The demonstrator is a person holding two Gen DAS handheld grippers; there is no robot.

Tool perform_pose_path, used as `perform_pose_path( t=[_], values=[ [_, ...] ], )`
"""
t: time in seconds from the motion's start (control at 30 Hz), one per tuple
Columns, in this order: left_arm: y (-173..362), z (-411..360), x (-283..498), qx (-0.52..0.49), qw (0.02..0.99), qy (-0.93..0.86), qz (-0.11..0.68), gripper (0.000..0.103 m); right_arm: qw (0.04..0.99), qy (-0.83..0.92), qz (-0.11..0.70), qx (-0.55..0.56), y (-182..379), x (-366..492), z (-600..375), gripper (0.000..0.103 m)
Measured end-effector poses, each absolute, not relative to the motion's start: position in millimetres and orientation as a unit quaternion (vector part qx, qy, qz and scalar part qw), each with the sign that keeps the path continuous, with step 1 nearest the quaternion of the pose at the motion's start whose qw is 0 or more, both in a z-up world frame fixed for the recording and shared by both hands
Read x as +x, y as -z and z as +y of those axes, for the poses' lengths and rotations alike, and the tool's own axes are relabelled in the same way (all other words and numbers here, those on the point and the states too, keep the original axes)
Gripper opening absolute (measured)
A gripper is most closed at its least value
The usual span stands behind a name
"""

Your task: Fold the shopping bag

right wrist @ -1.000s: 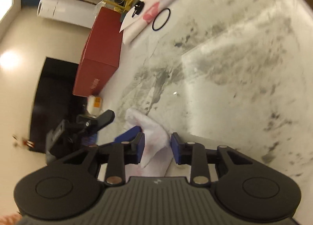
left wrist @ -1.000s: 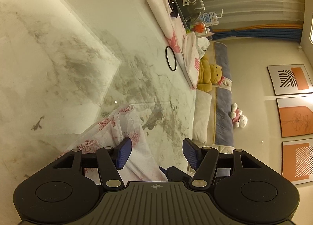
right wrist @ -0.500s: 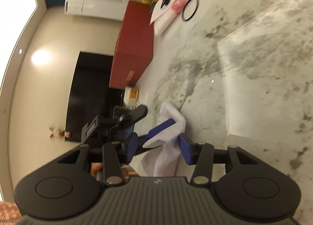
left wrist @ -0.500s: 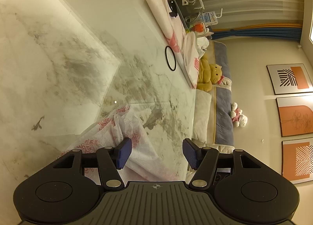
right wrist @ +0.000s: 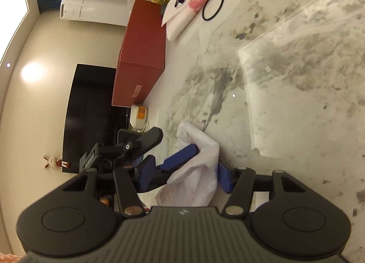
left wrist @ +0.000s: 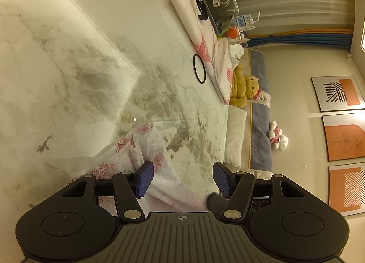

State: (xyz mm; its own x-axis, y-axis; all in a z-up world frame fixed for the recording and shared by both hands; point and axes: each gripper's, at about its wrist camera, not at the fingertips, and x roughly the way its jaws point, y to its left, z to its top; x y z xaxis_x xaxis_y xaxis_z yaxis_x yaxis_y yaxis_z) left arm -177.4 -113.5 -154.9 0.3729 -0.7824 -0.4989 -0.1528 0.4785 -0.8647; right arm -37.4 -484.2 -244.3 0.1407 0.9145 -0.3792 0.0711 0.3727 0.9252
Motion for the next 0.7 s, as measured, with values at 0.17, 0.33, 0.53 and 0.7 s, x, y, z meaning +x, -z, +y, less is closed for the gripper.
perform_pose_path(
  t=[0.17,0.33,0.53,0.7],
  values=[
    [155,-113,-177,-0.456,0.69,0.23,0.513,0.061,0.623,-0.323,0.574,0.421,252,-42,-487,0.006],
    [154,-113,-178,-0.457,0.689,0.229,0.513,0.061,0.647,-0.335,0.58,0.364,242,-48,-484,0.013],
    [155,-108,-176,-0.468,0.675,0.224,0.525,0.061,0.686,-0.344,0.568,0.296,228,-52,-474,0.002],
    [151,-99,-178,-0.463,0.675,0.21,0.535,0.061,0.74,-0.379,0.531,0.162,197,-62,-451,0.002]
  ],
)
